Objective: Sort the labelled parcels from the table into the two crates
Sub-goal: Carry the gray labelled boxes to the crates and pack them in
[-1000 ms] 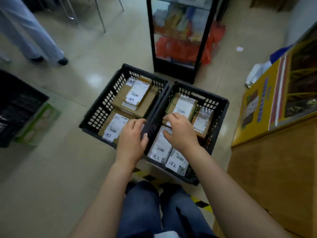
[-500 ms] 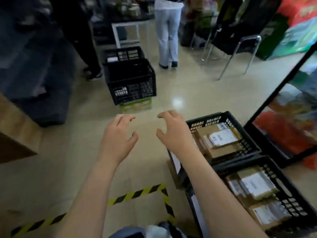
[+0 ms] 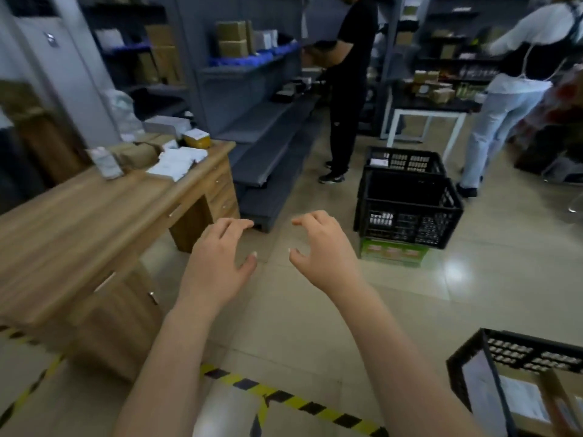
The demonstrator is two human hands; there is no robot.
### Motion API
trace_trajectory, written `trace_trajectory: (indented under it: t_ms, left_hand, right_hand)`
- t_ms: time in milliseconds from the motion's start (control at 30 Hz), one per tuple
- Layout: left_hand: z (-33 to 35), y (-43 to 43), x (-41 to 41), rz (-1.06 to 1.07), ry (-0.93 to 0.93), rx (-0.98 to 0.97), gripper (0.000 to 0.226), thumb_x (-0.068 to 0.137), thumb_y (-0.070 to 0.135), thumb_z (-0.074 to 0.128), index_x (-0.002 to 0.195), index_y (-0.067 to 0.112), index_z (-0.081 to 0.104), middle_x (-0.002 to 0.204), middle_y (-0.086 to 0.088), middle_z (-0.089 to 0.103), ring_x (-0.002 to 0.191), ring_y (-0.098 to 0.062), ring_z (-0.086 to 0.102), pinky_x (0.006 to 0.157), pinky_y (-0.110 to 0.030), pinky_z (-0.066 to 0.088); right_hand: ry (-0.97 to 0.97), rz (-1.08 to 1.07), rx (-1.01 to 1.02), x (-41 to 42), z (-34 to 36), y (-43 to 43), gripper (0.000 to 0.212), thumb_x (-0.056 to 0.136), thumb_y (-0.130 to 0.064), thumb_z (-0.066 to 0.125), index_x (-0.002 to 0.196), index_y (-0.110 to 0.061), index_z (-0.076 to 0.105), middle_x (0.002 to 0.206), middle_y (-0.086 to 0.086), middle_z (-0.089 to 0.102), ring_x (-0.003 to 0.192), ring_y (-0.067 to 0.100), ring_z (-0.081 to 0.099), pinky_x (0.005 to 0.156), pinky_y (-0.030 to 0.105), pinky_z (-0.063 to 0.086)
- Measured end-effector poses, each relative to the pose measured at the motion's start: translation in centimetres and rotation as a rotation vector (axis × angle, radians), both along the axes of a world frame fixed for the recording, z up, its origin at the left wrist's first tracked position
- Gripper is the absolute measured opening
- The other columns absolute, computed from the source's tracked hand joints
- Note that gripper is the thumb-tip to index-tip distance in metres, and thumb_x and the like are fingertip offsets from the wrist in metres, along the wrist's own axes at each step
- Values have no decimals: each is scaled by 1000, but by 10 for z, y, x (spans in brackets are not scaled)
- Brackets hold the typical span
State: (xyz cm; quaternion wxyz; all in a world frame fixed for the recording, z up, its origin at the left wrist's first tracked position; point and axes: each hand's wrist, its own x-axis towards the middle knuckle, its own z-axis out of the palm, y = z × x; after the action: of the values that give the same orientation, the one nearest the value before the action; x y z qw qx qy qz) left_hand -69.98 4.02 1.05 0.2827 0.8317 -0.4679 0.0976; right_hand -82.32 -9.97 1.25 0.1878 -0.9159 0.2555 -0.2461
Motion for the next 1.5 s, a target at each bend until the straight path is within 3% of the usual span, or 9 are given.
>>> trace_trajectory:
  t_ms: [100,233,333,667,1033,1300,1500]
  left_hand:
    - [3,39,39,76,15,-14,49,85,24,69,131,21,53,126,4,50,115,-15,47,88,-26,39]
    - [-1,83,81,148,56,-44,48,85,27,68,130,24,51,126,6,48,112,-15,49,90,-36,47]
    - [-5,107,105,227,64,-47,50,85,30,67,131,28,50,126,10,47,113,-12,47,91,-35,48]
    - [-9,129,178,398,133,-34,48,87,29,67,131,31,49,127,12,46,116,-10,44,93,-34,46]
    - [-6,55,314,505,85,13,52,85,30,68,133,25,49,125,9,47,118,-13,44,100,-38,43]
    - [8,-42,426,514,76,4,52,85,27,68,134,26,50,129,9,48,120,-12,43,96,-30,40]
    - [-1,-101,485,451,99,12,52,82,24,72,130,23,53,129,3,51,119,-17,47,95,-37,47]
  right_hand:
    - [1,80,-2,50,3,27,47,85,-22,68,130,-19,54,125,0,51,116,20,46,98,27,36]
    - [4,170,0,104,3,58,49,86,-24,68,132,-21,53,126,-2,50,117,17,46,99,28,40]
    - [14,241,18,141,0,75,51,86,-26,68,134,-24,51,128,-5,48,119,13,44,99,26,40]
    - [54,424,49,252,-14,89,53,86,-28,69,135,-26,49,130,-7,47,120,11,43,101,26,38]
    - [48,498,52,406,-15,18,51,85,-28,68,133,-21,52,126,-2,49,120,16,44,100,30,41]
    - [84,491,30,515,-4,-74,52,85,-26,66,135,-24,49,128,-4,48,123,15,41,98,30,42]
    - [104,458,40,569,-12,-128,53,85,-26,67,134,-25,49,130,-4,48,123,14,42,97,30,42]
